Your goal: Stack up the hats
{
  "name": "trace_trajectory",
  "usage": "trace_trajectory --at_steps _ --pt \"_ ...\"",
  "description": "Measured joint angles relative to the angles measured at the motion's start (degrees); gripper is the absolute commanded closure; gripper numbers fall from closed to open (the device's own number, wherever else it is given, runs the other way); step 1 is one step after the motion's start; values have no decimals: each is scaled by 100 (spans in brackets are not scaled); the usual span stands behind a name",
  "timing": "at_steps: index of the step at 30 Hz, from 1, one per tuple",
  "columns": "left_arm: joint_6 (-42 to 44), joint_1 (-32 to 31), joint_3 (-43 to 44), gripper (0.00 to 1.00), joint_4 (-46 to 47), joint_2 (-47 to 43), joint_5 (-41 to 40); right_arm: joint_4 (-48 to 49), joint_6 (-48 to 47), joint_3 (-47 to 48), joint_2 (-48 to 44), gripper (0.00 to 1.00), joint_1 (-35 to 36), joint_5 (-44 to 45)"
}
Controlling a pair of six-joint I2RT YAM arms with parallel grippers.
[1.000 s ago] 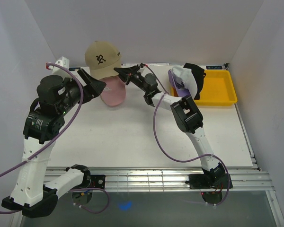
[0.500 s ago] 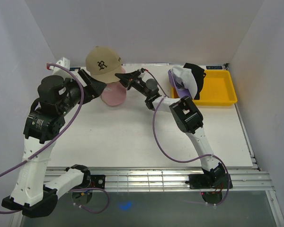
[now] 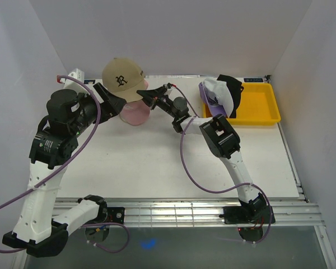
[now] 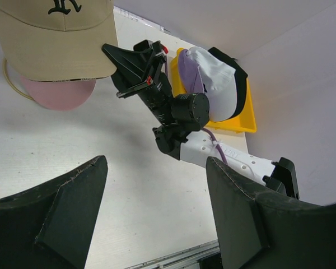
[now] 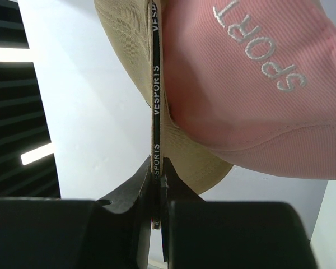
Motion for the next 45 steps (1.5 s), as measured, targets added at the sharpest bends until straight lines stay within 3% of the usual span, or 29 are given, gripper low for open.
trace_trajectory --at_steps 16,29,45 --pt "26 0 0 18 0 66 -7 -50 -68 1198 160 92 -17 -98" --pt "44 0 0 18 0 68 -7 -44 -337 984 160 92 -17 -284" --pt "46 0 -28 18 -2 63 -7 129 -804 -245 -96 92 35 -269"
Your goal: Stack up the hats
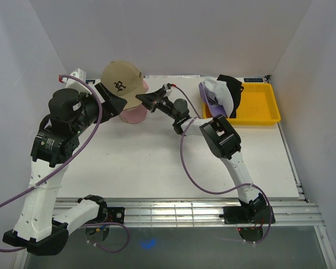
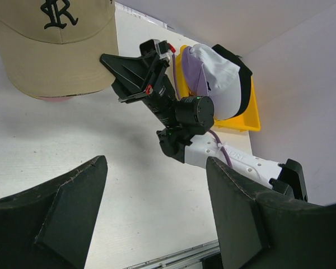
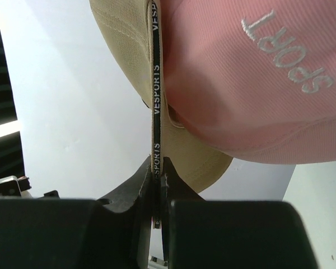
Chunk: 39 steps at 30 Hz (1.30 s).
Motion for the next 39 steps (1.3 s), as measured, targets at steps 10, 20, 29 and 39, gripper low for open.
trace_trajectory --at_steps 10,20,29,39 --pt "11 0 -46 18 0 -4 0 203 -223 -798 -136 92 46 229" --pt "22 0 -46 18 -2 13 0 385 -256 -1073 -129 92 76 337" --pt "33 0 -68 18 -4 111 0 638 -192 -1360 31 92 94 470" --pt "50 0 -72 18 0 190 0 675 -109 -1451 68 92 98 507"
